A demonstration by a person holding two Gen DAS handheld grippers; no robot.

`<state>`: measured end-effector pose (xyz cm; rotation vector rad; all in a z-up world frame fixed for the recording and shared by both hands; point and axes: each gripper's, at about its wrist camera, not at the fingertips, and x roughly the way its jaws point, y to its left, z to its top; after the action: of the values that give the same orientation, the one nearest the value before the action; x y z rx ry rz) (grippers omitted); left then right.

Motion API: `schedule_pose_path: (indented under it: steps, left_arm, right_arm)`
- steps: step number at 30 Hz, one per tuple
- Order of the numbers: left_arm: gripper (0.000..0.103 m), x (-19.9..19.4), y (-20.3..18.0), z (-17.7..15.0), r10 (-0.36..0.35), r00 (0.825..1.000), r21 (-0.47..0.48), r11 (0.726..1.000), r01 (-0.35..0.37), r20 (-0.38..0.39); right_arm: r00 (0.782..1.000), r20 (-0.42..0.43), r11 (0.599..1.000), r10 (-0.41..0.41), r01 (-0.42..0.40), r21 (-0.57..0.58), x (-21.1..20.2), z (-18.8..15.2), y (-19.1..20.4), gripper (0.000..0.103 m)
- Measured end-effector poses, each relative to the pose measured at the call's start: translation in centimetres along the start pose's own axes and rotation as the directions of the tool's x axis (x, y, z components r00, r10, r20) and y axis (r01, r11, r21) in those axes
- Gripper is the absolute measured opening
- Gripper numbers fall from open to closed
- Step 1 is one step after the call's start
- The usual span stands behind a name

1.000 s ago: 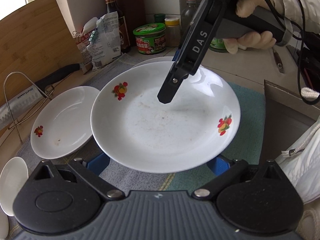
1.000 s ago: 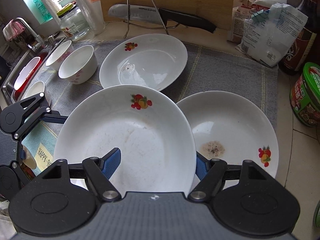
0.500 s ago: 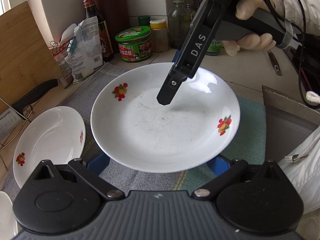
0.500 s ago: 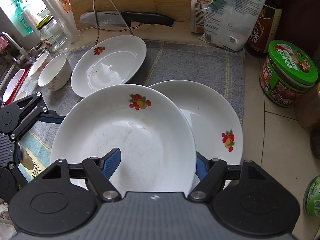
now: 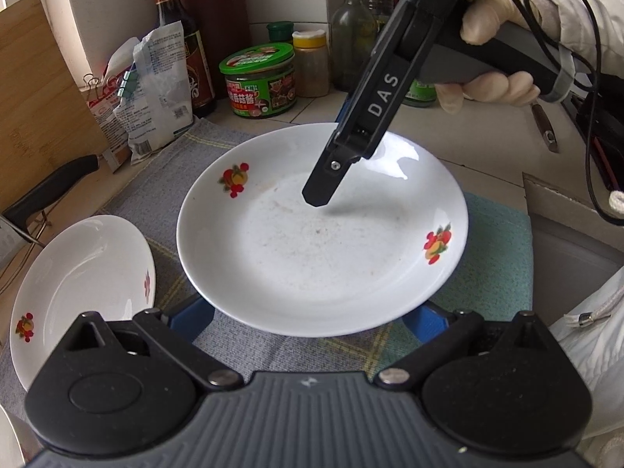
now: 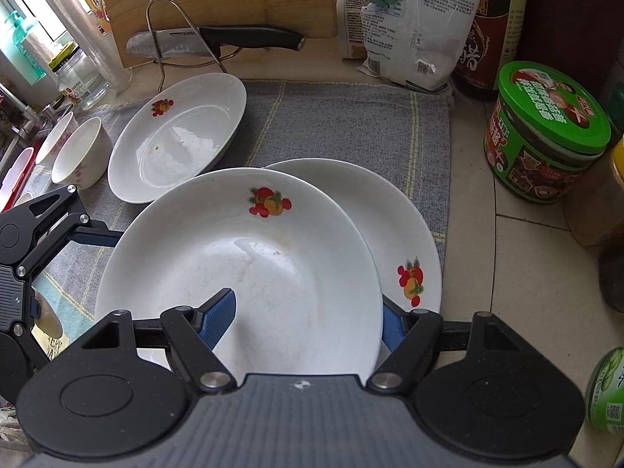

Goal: Organize plates and bowls
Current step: 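Carry the large plate with the right gripper onto the stained plate, then lower the held plate onto the stained plate and open the right gripper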

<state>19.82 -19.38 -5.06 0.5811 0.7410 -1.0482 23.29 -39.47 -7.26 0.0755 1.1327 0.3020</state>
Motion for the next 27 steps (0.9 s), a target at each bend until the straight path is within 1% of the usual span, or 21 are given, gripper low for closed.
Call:
schedule_pose_path:
  steps: [20, 27]
  left_arm:
    - [0.102, 1.6, 1.2, 0.8, -0.036, 0.999, -0.043, 0.998, 0.036, -0.021]
    - [0.102, 1.7, 1.2, 1.0, -0.036, 0.999, -0.053, 0.998, 0.034, -0.029]
  right_arm:
    - [1.0, -0.008, 1.0, -0.02, 0.02, 0.019, 1.4, 0.6, -1.6, 0.08]
    - [0.999, -0.003, 0.999, -0.043, 0.043, -0.008, 1.4, 0.5, -1.1, 0.08]
